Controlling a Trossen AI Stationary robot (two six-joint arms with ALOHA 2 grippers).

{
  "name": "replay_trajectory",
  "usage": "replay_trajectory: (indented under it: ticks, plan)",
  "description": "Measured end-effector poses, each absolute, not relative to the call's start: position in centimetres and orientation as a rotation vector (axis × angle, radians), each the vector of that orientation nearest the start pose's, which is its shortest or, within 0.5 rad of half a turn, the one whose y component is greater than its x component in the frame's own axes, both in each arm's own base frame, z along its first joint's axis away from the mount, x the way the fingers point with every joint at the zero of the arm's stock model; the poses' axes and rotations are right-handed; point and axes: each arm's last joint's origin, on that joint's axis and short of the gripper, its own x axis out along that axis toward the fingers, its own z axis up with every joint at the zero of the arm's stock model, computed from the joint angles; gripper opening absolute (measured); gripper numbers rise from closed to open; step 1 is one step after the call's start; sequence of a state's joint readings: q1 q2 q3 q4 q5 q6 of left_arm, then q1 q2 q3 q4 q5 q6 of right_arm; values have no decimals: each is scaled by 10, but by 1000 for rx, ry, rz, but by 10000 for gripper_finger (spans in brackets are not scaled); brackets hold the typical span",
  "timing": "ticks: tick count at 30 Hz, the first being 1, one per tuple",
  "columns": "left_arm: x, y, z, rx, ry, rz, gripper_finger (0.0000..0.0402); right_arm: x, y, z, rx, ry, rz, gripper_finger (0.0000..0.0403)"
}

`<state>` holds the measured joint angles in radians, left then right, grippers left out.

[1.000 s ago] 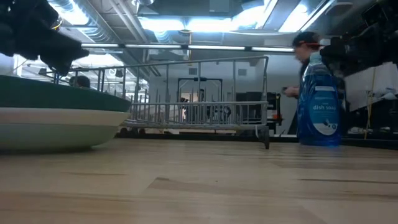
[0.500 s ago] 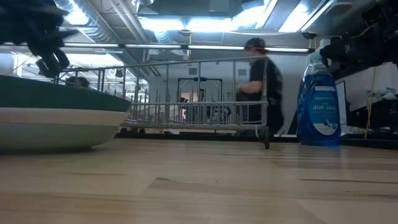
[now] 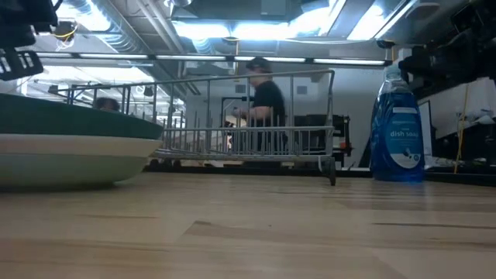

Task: Sort dishes
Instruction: Put the green plate into the dish rack

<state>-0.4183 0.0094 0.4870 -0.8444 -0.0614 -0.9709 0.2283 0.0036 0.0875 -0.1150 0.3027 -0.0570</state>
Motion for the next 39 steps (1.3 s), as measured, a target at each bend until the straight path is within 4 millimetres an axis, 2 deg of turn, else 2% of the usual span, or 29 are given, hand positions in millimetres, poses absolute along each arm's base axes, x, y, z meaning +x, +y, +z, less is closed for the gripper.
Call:
replay_trajectory:
  ticks: [4,10,17,21,31,39]
  plan:
    - [23,-7,239,-884,554,-50,59,90,12,182,-66,32,-73,72]
    - [25,-5,239,-880,519,34,32,90,12,182,-66,32,-73,72]
    - [31,-4,235,-727,535,172,4,90,12,182,-66,33,-73,72]
    - [34,-5,228,-660,654,256,2,90,12,181,-68,40,-73,72]
    - [62,-16,221,-527,828,370,1,90,12,180,-72,54,-72,72]
    - [82,-23,210,-428,928,543,1,90,12,180,-71,55,-72,72]
